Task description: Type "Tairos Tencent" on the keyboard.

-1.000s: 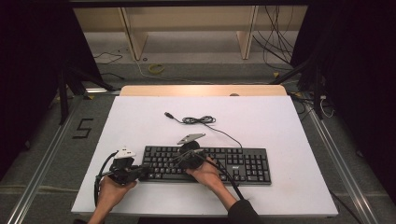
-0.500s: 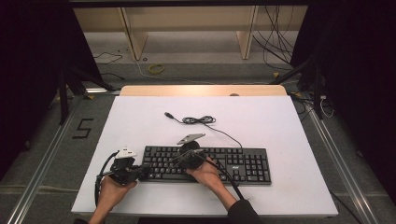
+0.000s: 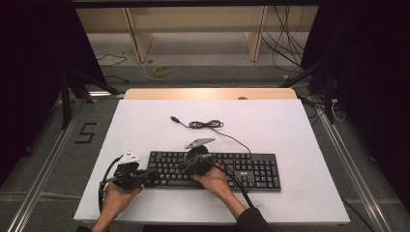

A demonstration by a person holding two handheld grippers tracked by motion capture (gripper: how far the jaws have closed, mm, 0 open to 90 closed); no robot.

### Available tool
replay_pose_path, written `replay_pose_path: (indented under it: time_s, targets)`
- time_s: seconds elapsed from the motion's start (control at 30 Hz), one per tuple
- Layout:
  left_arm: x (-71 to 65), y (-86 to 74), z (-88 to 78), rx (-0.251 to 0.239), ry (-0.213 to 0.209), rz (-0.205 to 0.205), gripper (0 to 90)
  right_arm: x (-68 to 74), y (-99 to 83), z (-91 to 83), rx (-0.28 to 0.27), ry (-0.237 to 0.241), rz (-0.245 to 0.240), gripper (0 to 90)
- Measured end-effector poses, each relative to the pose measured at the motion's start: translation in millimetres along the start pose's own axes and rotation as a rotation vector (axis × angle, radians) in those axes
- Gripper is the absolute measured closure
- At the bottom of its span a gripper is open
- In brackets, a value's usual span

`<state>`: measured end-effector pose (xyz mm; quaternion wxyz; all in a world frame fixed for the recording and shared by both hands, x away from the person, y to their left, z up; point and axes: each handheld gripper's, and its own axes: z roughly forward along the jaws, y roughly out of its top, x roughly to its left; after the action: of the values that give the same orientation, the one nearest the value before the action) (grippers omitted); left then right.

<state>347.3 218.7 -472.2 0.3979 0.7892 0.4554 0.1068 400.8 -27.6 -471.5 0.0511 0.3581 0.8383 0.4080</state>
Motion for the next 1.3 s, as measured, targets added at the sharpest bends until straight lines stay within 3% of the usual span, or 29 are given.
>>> replay_pose_path:
  time_s: [0.4, 0.93, 1.0, 1.13, 1.3]
  targets:
    - [-2.4, 3.1, -1.8, -0.055, -0.044, -0.003, 69.7, -4.9, -2.1, -18.4, -0.057, 0.032, 0.015, 77.2]
    - [-2.2, 8.9, 0.4, -0.111, -0.066, -0.019, 41.7, -10.7, -7.6, -43.0, -0.125, 0.05, 0.022, 48.0]
    - [-1.3, 9.8, 0.8, -0.135, -0.067, -0.027, 38.5, -11.9, -9.4, -48.5, -0.145, 0.044, 0.023, 43.7]
    - [0.5, 10.8, 1.3, -0.147, -0.071, -0.044, 37.9, -13.4, -12.3, -56.8, -0.161, 0.034, 0.023, 40.3]
    - [0.8, 11.9, 3.1, -0.145, -0.064, -0.042, 44.6, -15.7, -15.9, -66.1, -0.17, 0.023, 0.02, 38.7]
